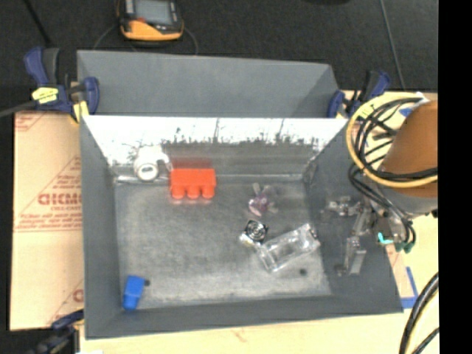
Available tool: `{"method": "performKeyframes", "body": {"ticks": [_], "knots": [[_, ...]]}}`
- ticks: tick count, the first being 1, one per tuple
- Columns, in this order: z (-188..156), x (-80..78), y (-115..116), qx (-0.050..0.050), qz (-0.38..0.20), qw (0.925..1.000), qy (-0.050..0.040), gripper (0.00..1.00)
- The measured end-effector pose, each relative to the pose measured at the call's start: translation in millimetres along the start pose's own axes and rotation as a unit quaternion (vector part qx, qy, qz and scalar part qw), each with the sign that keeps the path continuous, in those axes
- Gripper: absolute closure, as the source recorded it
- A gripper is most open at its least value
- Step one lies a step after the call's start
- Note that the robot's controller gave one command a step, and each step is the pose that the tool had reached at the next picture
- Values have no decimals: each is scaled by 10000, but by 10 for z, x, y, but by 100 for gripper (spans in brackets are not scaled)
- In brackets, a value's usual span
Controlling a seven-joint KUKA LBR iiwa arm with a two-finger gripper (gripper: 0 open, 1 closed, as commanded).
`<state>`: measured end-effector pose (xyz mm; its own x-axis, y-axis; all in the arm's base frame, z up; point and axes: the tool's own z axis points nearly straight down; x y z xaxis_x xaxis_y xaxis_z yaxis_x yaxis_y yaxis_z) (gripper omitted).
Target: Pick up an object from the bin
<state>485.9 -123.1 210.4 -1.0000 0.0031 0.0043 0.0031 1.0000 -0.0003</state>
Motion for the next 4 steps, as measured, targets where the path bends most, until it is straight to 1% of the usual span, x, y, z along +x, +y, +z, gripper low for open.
{"method": "performKeyframes", "body": {"ticks": [1, 2, 3, 4], "knots": [[1227, -505, 95, -3, -483, 9988, -14, 0], [1387, -559, 59, 14, -792, 9969, -46, 0], [1382, -558, 57, 18, -812, 9967, -47, 100], [-18, -642, 118, 22, -938, 9956, -73, 100]]}}
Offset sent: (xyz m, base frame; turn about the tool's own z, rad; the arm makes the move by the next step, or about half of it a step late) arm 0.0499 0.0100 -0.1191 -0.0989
